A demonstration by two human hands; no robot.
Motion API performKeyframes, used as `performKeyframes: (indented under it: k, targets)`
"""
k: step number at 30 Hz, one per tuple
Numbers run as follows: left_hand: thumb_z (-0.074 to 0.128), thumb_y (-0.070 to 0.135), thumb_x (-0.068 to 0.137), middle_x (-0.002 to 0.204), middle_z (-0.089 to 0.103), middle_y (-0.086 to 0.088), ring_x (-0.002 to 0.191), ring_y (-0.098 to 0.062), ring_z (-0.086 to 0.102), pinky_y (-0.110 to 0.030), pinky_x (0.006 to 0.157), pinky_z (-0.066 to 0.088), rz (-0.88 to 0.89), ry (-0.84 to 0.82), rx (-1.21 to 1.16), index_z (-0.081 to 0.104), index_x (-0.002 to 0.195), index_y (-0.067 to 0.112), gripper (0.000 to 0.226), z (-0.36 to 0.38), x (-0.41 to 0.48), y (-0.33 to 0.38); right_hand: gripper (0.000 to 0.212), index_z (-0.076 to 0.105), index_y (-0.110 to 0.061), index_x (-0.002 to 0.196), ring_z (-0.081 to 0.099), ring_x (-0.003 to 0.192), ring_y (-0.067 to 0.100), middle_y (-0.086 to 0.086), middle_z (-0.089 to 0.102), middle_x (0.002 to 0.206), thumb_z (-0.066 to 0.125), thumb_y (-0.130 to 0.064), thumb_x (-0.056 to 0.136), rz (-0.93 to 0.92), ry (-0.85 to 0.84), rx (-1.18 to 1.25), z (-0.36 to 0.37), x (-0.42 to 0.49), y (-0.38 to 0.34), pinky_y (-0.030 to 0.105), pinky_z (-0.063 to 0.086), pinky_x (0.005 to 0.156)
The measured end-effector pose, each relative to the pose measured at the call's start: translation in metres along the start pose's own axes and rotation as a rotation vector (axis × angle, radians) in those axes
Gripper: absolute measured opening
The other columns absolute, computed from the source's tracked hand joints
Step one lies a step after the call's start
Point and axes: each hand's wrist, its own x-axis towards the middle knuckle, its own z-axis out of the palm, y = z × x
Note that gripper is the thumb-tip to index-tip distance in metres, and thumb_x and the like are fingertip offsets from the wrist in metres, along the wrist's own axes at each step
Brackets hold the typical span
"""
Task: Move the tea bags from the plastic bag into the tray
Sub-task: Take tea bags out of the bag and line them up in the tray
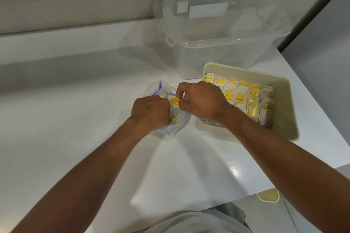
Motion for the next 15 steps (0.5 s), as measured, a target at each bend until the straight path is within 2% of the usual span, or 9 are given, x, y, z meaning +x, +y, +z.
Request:
performKeyframes:
  k: [2,5,10,13,15]
  targets:
    - [0.051,0.054,0.091,0.094,0.065,0.007,0.085,-0.018,0.060,-0.028,0.070,0.038,0.018,0.024,-0.003,0.067,0.095,0.028,0.031,0.007,0.001,0.004,0.019,0.062,-0.034,0.102,0.062,0.092,0.019,-0.009,0.071,0.090,0.057,-0.039,0.084,0.008,-0.011,-0.008,0.001,-0.001,-0.001,0.028,0.034,0.064]
    - [0.050,0.051,0.093,0.097,0.067,0.008,0.094,-0.016,0.064,-0.027,0.070,0.037,0.039,0.069,-0.005,0.066,0.096,0.028,0.028,0.014,0.003,0.008,0.017,0.062,-0.032,0.101,0.062,0.092,0.019,-0.009,0.070,0.088,0.057,-0.039,0.086,0.009,-0.010,0.010,-0.001,-0.003,-0.002,0.027,0.034,0.064]
    - [0.047,0.053,0.094,0.096,0.066,0.010,0.090,-0.015,0.063,-0.028,0.071,0.042,-0.012,0.024,-0.091,0.064,0.100,0.027,0.031,0.020,0.005,0.011,0.015,0.062,-0.029,0.099,0.063,0.088,0.018,-0.008,0.069,0.085,0.058,-0.037,0.087,-0.006,0.027,0.029,0.000,-0.005,-0.007,0.029,0.044,0.066]
    - [0.050,0.050,0.093,0.091,0.061,0.012,0.081,-0.014,0.054,-0.030,0.070,0.042,-0.025,-0.039,-0.144,0.064,0.098,0.030,0.025,0.014,0.006,0.010,0.015,0.061,-0.028,0.097,0.063,0.087,0.018,-0.007,0.069,0.087,0.058,-0.038,0.087,0.010,0.056,0.052,0.001,-0.005,-0.006,0.031,0.049,0.068]
    - [0.054,0.044,0.089,0.089,0.061,0.012,0.083,-0.016,0.055,-0.030,0.071,0.043,-0.030,-0.057,-0.188,0.065,0.092,0.031,0.017,0.008,0.007,0.005,0.015,0.061,-0.028,0.096,0.064,0.087,0.019,-0.008,0.069,0.088,0.057,-0.038,0.085,0.022,0.065,0.058,0.001,-0.004,-0.006,0.031,0.050,0.069]
